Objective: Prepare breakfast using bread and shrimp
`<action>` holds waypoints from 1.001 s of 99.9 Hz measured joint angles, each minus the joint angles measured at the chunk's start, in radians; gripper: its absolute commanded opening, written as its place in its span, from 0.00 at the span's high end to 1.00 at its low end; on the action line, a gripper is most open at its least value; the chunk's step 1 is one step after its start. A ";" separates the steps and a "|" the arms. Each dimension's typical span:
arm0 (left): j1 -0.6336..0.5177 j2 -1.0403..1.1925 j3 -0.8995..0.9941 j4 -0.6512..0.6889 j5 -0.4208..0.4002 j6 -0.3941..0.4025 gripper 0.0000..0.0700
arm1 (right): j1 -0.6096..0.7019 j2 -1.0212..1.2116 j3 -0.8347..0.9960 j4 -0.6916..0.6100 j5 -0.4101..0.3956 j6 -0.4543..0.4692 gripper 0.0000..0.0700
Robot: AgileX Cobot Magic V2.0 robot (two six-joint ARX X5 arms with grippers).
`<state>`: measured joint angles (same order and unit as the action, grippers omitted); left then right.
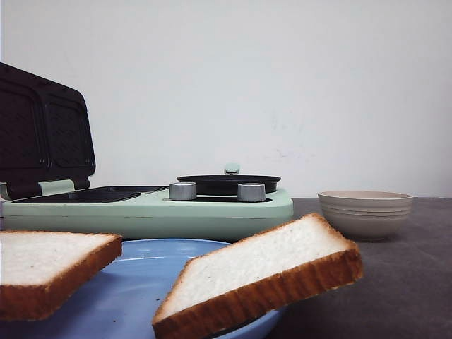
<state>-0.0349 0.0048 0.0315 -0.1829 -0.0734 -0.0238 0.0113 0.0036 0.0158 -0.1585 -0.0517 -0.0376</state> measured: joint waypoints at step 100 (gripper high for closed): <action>0.000 0.001 0.001 -0.001 0.144 -0.504 0.99 | 0.000 0.000 0.003 -0.027 -0.044 0.412 1.00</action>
<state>-0.0349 0.0059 0.0322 -0.1841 0.0704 -0.5278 0.0113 0.0036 0.0193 -0.1856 -0.0959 0.3740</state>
